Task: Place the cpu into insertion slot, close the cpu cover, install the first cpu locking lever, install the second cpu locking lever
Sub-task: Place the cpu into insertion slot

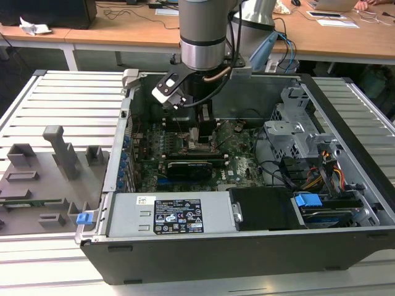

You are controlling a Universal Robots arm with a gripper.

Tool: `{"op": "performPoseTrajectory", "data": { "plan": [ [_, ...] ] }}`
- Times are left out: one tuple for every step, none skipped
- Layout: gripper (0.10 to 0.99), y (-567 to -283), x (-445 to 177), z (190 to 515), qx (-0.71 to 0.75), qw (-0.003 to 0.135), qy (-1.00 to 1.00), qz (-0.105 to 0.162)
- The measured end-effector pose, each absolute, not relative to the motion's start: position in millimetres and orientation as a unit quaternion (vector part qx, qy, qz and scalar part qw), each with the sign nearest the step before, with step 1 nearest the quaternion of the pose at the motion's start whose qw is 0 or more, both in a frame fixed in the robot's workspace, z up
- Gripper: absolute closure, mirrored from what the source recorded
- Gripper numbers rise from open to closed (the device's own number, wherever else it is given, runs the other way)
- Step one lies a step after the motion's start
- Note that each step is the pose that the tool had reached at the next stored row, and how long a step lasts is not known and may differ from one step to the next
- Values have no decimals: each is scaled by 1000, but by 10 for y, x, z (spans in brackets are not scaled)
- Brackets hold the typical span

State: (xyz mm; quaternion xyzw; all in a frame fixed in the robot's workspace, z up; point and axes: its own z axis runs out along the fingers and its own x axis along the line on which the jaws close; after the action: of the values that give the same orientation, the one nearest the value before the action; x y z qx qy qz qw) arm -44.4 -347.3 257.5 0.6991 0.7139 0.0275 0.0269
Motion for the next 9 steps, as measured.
{"op": "performPoseTrajectory", "data": {
  "plan": [
    [561,-3472,-444,2566,699,27,714,27],
    [561,-3471,-444,2556,699,27,714,28],
    [561,-3470,-444,2550,699,27,714,27],
    [561,-3468,-444,2545,699,27,714,27],
    [561,-3464,-445,2536,699,27,714,27],
    [561,-3459,-444,2527,699,27,714,27],
    [561,-3456,-444,2518,699,27,714,27],
    [561,-3454,-444,2511,699,27,714,28],
    [561,-3453,-443,2505,699,27,714,27]
  ]
}}
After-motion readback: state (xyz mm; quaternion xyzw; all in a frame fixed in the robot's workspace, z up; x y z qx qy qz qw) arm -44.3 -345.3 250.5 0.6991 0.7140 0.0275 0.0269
